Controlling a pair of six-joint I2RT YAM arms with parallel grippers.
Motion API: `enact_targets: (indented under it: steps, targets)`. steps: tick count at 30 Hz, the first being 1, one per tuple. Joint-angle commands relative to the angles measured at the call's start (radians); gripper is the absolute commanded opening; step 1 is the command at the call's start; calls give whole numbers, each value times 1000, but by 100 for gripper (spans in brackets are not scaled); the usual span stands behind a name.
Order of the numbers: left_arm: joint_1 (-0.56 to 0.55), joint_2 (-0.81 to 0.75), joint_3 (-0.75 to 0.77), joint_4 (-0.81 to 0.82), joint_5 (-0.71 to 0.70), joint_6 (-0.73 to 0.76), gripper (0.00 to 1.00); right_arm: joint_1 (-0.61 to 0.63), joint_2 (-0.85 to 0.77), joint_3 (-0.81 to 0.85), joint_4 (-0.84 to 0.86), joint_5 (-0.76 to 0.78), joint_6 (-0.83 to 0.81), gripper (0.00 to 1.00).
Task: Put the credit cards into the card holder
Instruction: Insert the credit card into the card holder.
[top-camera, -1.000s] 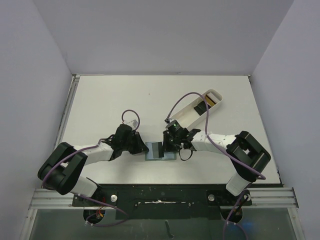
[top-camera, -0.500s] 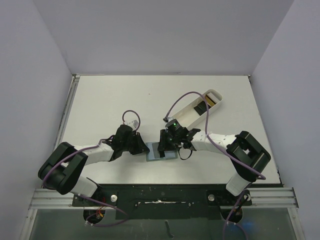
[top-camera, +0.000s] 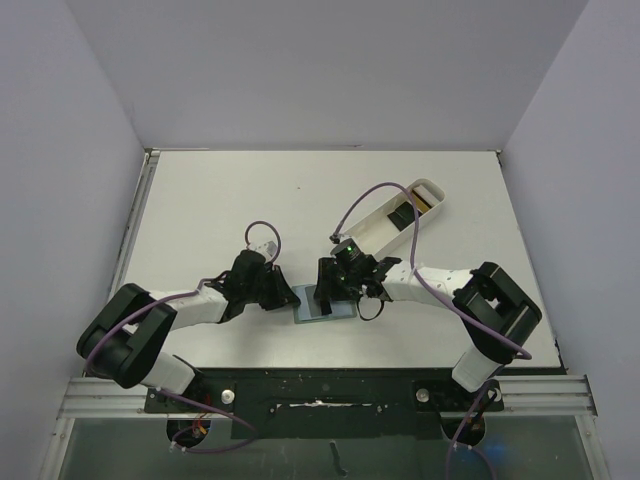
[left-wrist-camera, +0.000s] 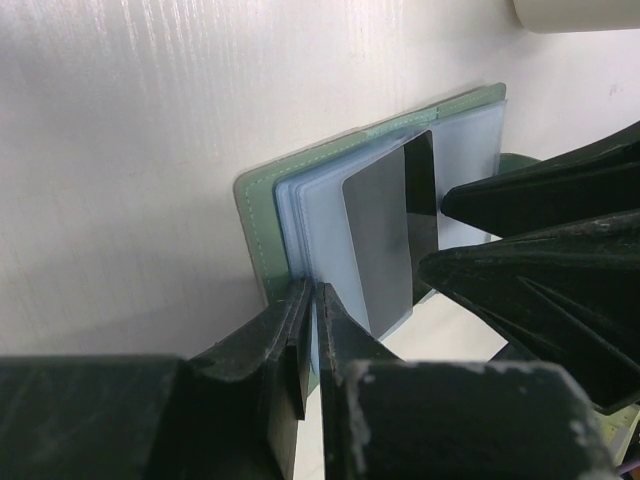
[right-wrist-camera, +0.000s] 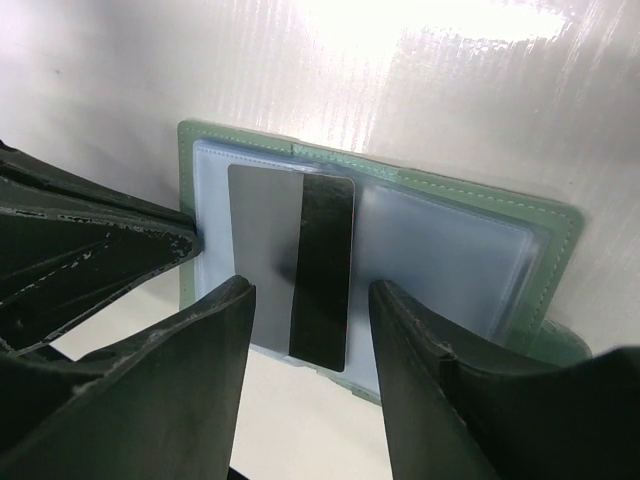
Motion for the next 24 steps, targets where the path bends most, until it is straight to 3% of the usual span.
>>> enact_targets:
  steps: [1,8,16,24]
  targets:
    - [-7,17,-13,57,17,0,8,5,-31,17,15,42,8,50]
    - [-11,22,-13,67,19,-5,8,19,11,32,58,-8,11,50]
    - [-15,19,-8,67,20,-6,8,46,28,51,93,-45,23,35]
    - [-14,-5,6,32,14,4,11,55,21,50,74,-23,18,32]
